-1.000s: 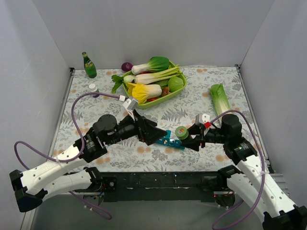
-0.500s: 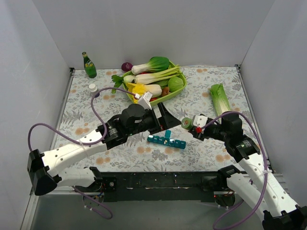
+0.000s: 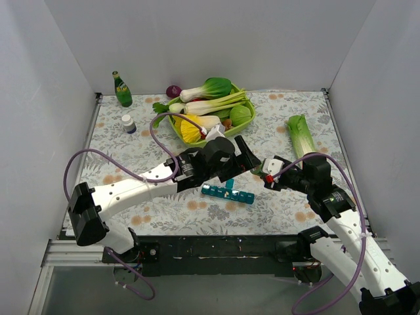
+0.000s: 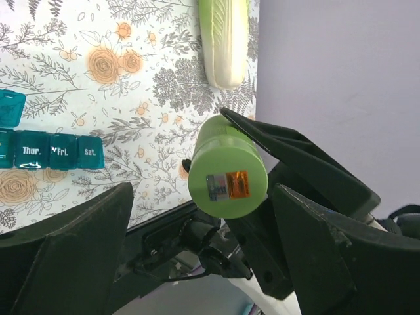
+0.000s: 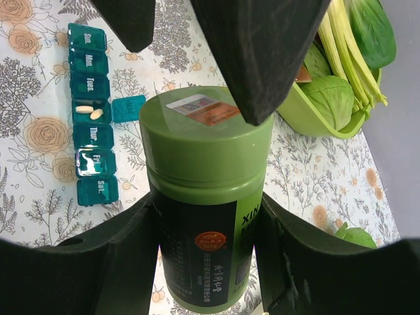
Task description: Sort the pills into containers
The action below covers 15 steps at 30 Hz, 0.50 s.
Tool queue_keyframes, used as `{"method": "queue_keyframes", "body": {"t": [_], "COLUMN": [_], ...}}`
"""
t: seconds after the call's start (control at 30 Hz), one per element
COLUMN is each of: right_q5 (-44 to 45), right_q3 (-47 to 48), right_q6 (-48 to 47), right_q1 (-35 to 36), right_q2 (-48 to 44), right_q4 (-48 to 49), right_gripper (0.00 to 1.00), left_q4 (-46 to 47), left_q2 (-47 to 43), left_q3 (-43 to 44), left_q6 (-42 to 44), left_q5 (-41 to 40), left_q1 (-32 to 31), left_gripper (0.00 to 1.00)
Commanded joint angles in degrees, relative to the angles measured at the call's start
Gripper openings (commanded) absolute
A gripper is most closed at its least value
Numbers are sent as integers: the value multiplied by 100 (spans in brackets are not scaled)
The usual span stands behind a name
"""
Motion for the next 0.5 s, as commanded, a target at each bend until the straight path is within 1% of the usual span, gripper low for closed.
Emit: {"method": "queue_keyframes", "body": {"t": [0.0, 0.23, 0.37, 0.47], "right_q5": [-23, -41, -32, -41], "right_q3": [247, 212, 194, 194], "right_q6": [14, 49, 67, 110], "right_q1": [22, 22, 22, 22], "right_q2": [-67, -111, -128, -128], "right_q4": [177, 142, 142, 142], "right_gripper": [1, 1, 1, 1], "left_q4": [-417, -374, -356, -356], "left_q2": [148, 386, 465, 500], "left_q3": [440, 616, 669, 678], "left_q6": [-236, -227, -210, -131], "left_q5": [-405, -212, -133, -80], "left_q1": [-38, -38, -47, -47], "left_gripper": [86, 84, 78, 69]}}
